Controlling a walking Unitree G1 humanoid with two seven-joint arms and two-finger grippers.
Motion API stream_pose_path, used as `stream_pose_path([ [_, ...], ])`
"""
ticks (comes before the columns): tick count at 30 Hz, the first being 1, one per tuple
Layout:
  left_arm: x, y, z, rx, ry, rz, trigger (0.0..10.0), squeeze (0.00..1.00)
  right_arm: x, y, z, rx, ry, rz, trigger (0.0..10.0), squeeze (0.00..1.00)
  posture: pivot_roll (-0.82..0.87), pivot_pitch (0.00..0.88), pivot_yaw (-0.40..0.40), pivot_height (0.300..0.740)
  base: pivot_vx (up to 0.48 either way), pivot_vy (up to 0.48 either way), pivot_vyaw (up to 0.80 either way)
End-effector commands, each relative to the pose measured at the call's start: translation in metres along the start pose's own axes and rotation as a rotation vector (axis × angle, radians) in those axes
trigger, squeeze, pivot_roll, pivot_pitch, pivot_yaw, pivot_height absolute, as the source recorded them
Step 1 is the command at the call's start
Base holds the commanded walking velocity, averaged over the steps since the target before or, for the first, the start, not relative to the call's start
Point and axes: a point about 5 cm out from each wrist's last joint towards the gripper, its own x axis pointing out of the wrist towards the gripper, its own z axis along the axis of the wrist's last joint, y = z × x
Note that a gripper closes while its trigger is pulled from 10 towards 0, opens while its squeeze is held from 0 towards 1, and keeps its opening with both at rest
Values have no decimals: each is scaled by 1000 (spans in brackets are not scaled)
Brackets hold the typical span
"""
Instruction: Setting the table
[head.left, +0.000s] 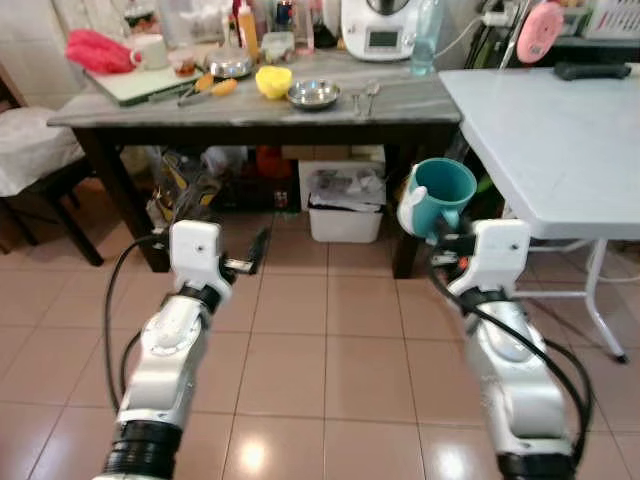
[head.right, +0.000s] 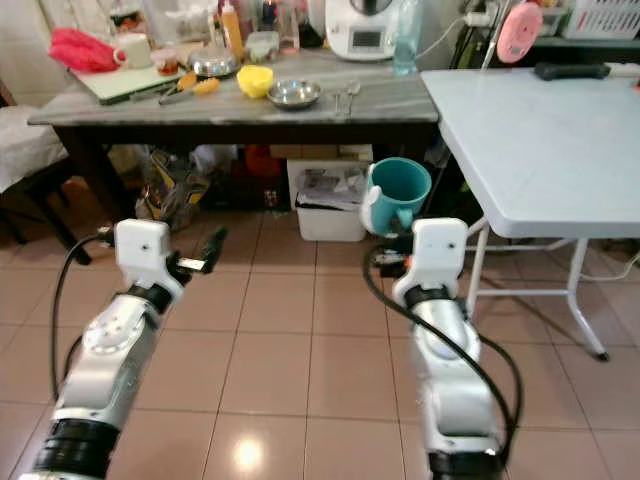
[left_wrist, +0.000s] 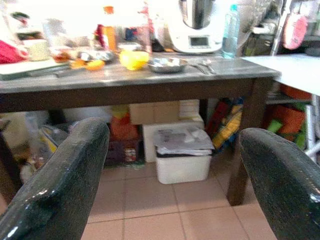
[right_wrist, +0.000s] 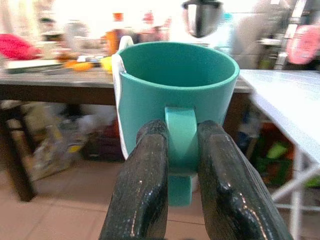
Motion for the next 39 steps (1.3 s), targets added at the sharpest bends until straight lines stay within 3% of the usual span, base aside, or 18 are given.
stream_pose_path([
  [1, 2, -5, 2, -1, -14, -29, 10000, 0, 1, -5, 8, -11, -37, -14, 10000, 0, -4, 13, 44, 740, 326, 0, 0],
  [39, 2, -12, 2, -22, -9, -90, 10000, 0, 3, -3, 8, 0, -40, -20, 10000, 0, -1, 13, 53, 740, 442, 0, 0],
])
